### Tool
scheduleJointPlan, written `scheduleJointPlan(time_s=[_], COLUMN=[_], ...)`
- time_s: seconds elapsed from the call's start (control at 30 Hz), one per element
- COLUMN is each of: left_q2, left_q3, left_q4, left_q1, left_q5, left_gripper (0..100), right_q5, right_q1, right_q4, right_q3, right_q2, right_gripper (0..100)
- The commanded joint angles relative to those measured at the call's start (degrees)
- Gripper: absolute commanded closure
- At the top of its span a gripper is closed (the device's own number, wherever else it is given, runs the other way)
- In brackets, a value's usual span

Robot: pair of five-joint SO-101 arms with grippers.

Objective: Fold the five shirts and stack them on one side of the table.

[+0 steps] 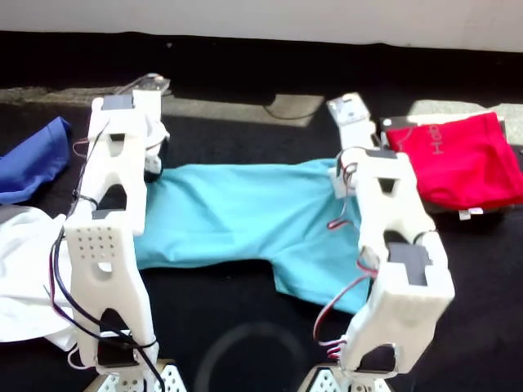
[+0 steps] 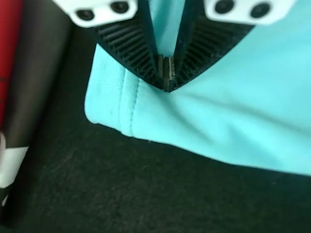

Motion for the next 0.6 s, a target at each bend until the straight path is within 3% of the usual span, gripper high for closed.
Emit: scheduleJointPlan(time_s=[0.0, 0.27, 0.43, 0.57], left_q2=[7.7, 20.4, 21.0, 19.9], left_q3=[-15.3, -41.5, -53.3, -55.9], left_q4=[1.6, 12.4, 21.9, 22.9], left_q1=[-1.3, -1.2, -1.0, -1.4], left_q5=[0.0, 0.0, 0.3, 0.4], left_gripper=[99, 99, 99, 99], right_q5=[-0.4, -0.4, -0.5, -0.5], right_q1=[2.4, 2.6, 2.6, 2.5], right_q4=[-0.9, 9.6, 15.8, 17.5], right_q3=[-12.4, -24.8, -28.9, -28.7], right_q2=[7.5, 12.9, 9.5, 3.2], right_gripper=[99.2, 99.2, 99.2, 99.2])
